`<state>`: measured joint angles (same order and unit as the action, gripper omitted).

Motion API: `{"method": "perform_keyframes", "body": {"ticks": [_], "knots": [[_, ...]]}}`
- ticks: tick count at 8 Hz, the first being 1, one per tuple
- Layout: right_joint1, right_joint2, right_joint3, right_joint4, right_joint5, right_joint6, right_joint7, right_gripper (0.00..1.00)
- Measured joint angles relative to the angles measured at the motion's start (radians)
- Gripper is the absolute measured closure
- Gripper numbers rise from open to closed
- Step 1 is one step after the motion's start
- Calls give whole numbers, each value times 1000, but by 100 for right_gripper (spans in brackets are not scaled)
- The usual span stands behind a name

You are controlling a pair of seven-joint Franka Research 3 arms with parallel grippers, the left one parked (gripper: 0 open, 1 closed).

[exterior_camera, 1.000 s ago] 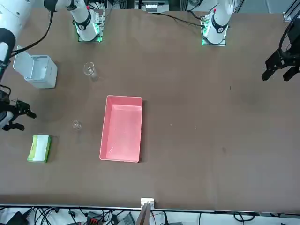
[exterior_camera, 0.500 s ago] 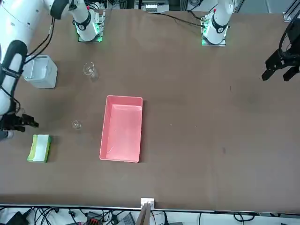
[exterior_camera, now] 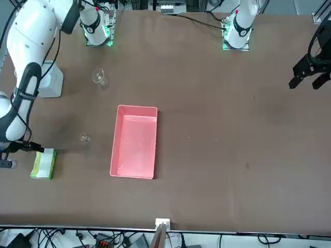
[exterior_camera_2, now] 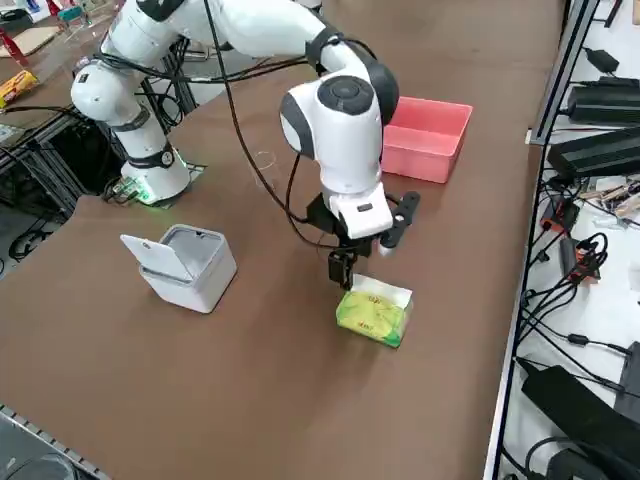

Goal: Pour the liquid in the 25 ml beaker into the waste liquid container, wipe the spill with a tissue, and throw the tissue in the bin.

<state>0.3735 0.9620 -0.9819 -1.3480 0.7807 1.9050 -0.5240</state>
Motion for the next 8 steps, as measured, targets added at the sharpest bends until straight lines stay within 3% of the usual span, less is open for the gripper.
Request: {"method": "perform_keyframes", "body": {"ticks": [5,8], "knots": [[-122,53,122,132,-56,-4,132,0],[-136,53,142,146,-62,-5,148,0]]}}
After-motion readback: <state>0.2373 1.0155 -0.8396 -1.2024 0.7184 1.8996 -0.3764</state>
